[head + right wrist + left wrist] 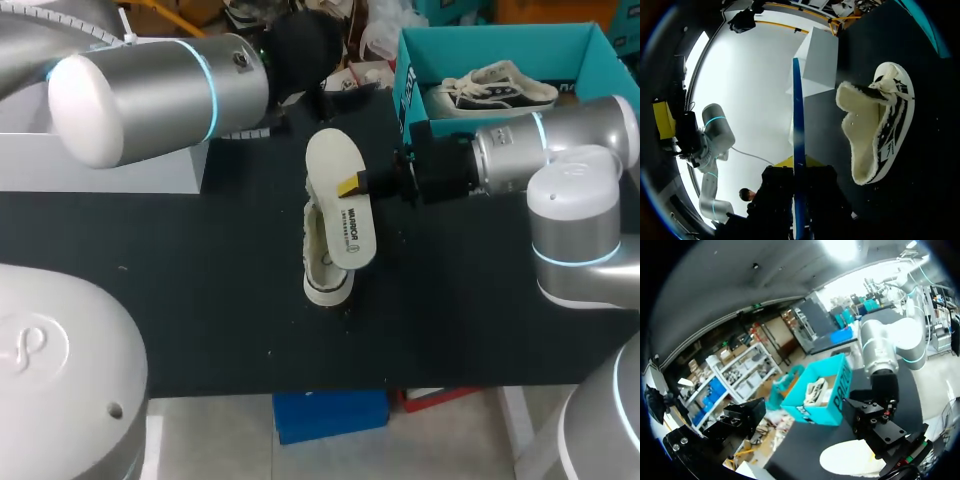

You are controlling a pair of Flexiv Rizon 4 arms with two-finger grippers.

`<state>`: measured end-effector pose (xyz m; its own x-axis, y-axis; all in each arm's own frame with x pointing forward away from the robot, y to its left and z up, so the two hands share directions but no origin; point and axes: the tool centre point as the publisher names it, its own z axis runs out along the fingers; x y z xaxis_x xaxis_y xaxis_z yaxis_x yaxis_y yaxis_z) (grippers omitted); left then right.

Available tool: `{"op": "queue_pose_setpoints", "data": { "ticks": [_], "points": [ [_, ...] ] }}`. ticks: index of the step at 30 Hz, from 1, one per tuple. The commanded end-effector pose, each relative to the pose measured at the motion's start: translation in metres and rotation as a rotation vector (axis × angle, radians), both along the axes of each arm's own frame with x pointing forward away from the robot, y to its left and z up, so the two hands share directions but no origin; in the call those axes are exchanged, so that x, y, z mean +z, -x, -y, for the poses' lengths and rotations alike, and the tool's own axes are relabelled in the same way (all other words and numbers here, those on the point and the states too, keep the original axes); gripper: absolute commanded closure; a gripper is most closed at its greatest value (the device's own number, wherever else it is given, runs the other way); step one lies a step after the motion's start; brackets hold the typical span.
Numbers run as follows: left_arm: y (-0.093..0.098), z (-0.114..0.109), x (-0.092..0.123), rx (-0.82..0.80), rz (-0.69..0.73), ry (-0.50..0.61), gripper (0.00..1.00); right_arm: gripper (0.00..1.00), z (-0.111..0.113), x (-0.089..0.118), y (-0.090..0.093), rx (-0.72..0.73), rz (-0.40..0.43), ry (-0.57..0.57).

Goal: Take the shoe out of the shoebox, open the shoe tongue, remove and reinsert the insole, then place the shoe into the shoebox

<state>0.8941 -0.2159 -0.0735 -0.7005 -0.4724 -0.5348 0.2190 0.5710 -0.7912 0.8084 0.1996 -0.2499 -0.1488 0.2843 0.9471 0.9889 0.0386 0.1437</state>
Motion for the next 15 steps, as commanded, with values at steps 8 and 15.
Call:
{"op": "queue_pose_setpoints", "data": {
  "ticks": [8,15],
  "points": [
    [-0.0016,-0.0264,0.0011,-0.329,-0.199,-0.116,0.0,1.0,-0.0016,-0.0008,-0.0004,-0.002,0.0,-0.001],
    [-0.0016,-0.0264,0.0011,-0.329,-0.199,-0.116,0.0,1.0,-0.0016,-0.0008,-0.0004,-0.002,0.0,-0.001]
  ]
}}
